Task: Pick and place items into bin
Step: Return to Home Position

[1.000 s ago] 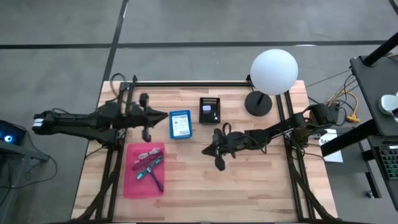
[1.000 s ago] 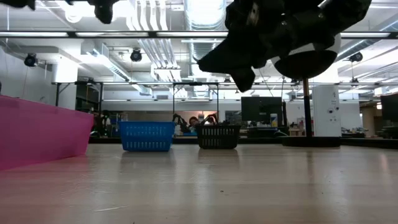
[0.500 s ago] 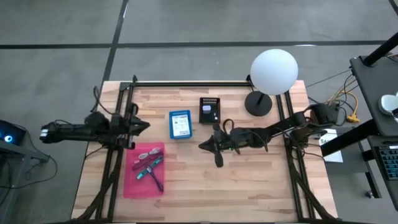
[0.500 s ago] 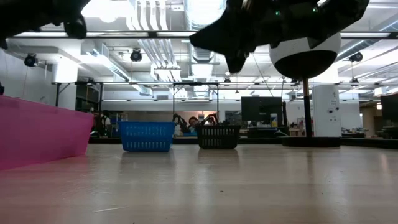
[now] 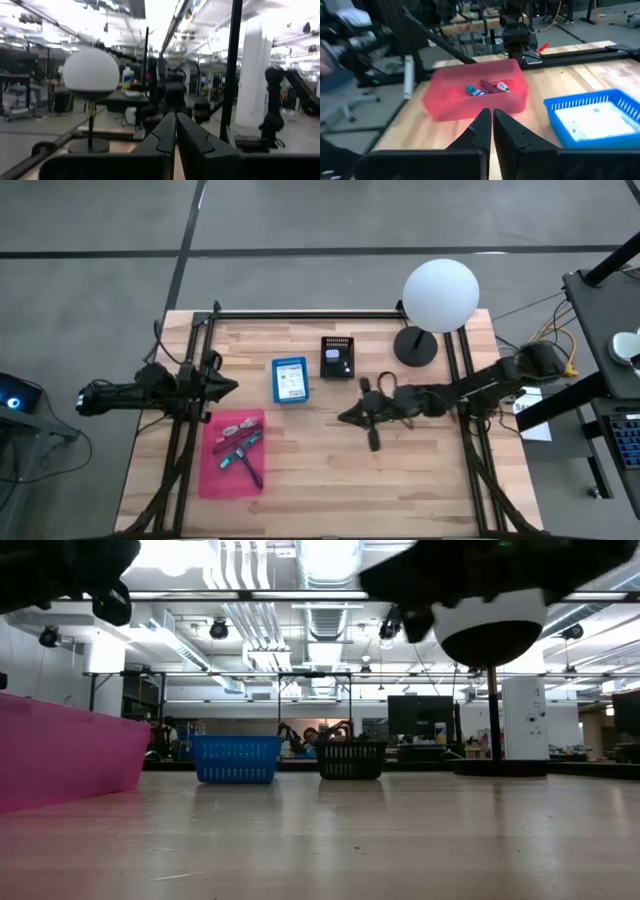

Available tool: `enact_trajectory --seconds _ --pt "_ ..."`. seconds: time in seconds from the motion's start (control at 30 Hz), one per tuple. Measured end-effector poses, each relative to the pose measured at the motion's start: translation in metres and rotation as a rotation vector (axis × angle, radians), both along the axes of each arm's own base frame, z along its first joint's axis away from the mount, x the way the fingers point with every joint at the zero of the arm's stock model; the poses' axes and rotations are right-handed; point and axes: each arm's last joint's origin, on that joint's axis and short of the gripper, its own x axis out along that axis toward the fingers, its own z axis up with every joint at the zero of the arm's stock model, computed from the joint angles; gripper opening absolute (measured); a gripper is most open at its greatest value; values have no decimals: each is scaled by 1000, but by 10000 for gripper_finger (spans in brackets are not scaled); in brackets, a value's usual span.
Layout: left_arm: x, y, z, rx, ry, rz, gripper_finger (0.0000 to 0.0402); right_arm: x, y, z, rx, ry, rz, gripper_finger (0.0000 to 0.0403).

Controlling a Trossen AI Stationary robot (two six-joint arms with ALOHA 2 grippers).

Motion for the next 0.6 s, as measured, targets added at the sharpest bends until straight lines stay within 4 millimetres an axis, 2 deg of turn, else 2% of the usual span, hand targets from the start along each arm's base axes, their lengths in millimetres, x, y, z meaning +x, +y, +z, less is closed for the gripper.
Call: enact_trajectory --seconds 0.17,0.33,0.6 --pt "-1 0 -2 -1 7 -2 0 -51 -4 -6 99 -108 8 8" --pt "0 0 -3 -1 12 -2 0 -97 -8 -8 77 -204 -48 8" --pt "0 0 -3 -1 15 -2 0 -156 -15 -24 62 -237 -184 8"
